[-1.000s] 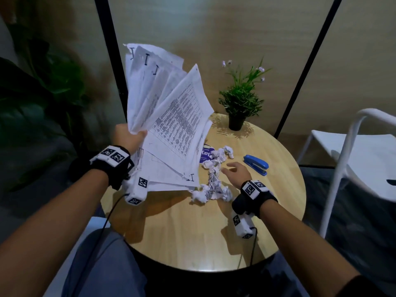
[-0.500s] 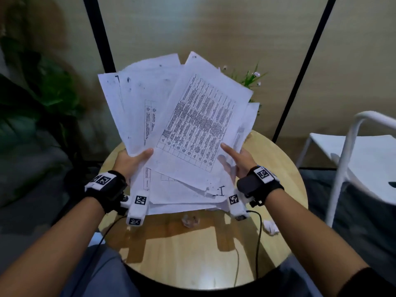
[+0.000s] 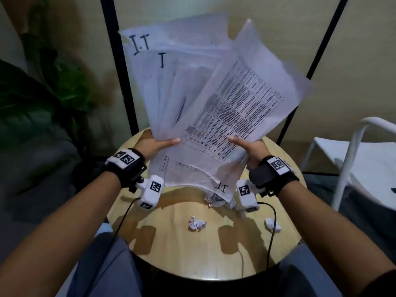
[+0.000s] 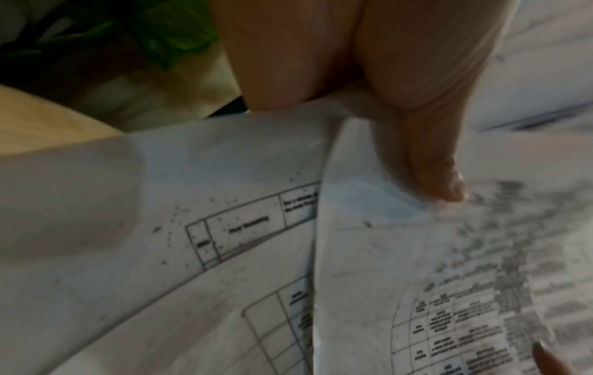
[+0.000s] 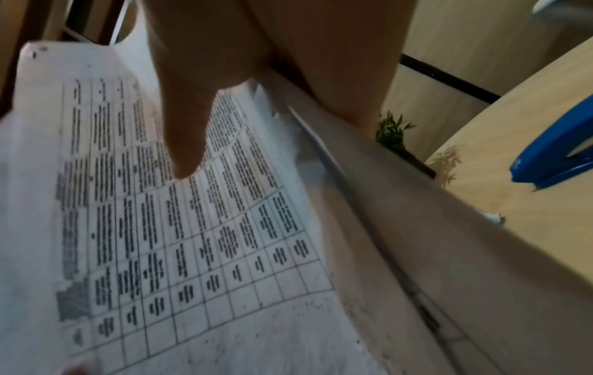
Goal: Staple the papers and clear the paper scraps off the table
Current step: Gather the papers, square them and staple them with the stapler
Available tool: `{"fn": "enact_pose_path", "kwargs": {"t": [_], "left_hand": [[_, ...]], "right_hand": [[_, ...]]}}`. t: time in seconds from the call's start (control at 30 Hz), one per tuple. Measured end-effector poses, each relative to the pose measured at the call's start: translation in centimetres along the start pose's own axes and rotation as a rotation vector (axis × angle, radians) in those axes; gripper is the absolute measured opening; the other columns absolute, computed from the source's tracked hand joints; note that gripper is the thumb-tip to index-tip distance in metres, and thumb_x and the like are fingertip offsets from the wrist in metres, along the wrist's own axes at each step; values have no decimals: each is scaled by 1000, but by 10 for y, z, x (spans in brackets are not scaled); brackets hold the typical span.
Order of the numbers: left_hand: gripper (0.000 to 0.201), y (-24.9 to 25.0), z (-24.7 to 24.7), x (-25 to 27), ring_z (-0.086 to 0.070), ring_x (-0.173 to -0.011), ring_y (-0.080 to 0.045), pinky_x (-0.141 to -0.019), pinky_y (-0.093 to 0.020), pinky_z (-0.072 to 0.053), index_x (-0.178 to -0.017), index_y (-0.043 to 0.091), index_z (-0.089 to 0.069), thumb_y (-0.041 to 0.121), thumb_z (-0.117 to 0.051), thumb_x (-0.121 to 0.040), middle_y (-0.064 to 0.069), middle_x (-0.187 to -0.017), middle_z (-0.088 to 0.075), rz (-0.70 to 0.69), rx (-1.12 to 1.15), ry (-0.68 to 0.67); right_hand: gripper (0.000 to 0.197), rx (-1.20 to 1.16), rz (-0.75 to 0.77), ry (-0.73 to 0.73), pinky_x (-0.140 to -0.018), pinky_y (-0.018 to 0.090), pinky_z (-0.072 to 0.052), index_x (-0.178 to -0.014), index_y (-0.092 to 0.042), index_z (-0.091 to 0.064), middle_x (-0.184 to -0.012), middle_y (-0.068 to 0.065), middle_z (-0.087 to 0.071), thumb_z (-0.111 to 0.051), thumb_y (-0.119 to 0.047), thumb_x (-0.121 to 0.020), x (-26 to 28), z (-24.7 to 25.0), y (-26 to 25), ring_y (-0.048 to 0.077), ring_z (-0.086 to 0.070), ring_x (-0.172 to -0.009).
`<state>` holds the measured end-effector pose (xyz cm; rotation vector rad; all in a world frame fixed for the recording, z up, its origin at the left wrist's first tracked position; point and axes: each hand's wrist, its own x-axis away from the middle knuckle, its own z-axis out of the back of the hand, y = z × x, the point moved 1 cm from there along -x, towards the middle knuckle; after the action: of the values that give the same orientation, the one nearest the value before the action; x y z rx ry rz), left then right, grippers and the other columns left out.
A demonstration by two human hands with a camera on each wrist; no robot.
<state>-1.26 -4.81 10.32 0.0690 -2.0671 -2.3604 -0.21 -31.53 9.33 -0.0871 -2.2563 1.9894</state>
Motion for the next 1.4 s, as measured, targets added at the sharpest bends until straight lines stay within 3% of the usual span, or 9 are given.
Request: {"fn": "enact_pose_path", "kwargs": {"t": [0.23,0.43,0.6,0.7,0.8,0.93,1.1,1.33,1.4], "left_hand": [[43,49,-22,-11,-60,-92,-12,-64,0,-49,-111,10,-61,11,-79,-72,-1,-101,-64,-185,-142,-18],[50,78,-39,-27,-59,-90,-13,-58,-2,-47,-113,0,-62,16,-82,-70,-3,-97,-63,-248,-108,145],[56,65,-41,-23,-55,-98,-16,-77,-12,-43,-117,-4,-55,11,-81,-70,-6,-104,-60,-213,-202,174],[57,41,-33,-18,-58,-101,-21,-86,-23,-47,-117,-6,-54,1,-81,-66,-8,-107,-61,-115,-152,148],[60,21,-29,-13,-61,-105,-26,-92,-31,-49,-116,-4,-56,4,-83,-63,-14,-111,-65,-50,-159,98],[57,17,-26,-3,-60,-105,-23,-89,-29,-46,-117,-4,-55,8,-82,-68,-11,-110,-63,-56,-17,125],[43,5,-11,17,-64,-104,-22,-93,-35,-51,-108,8,-63,14,-81,-70,-9,-109,-67,-57,-55,55],[54,-47,-13,34,-63,-101,-28,-94,-45,-51,-109,2,-62,22,-85,-64,-8,-101,-68,94,-180,27],[49,-53,-17,29,-62,-98,-26,-90,-37,-51,-108,1,-61,15,-83,-67,-5,-94,-66,118,-149,51]], "right_hand": [[59,-12,-3,2,-78,23,-46,-113,2,-61,-99,-6,-61,-85,-22,-65,1,-3,-24,10,-57,-93],[52,-9,39,154,-76,28,-49,-104,0,-62,-90,-4,-61,-85,-24,-64,0,6,-42,21,-58,-96],[20,100,-46,23,-110,36,-32,-80,-21,-71,-117,-2,-60,-82,-30,-66,7,7,-32,15,-47,-120],[40,66,-10,109,-81,21,-47,-89,-5,-67,-91,-4,-62,-87,-24,-60,11,8,-18,16,-57,-99],[21,74,17,110,-56,11,-47,-76,-9,-59,-76,-4,-58,-80,-12,-71,22,3,-11,7,-57,-71],[22,51,35,117,-90,37,-52,-82,-9,-62,-97,6,-67,-79,-6,-70,35,-3,-6,26,-65,-95],[51,40,76,73,-82,32,-56,-113,4,-60,-109,11,-68,-80,-2,-67,54,8,10,23,-67,-97],[38,150,-63,84,-84,31,-45,-83,-10,-50,-81,-3,-56,-83,-9,-65,63,11,61,16,-58,-86],[54,154,-71,70,-91,33,-44,-96,-8,-53,-92,-4,-60,-88,-20,-56,56,9,64,13,-60,-89]]}}
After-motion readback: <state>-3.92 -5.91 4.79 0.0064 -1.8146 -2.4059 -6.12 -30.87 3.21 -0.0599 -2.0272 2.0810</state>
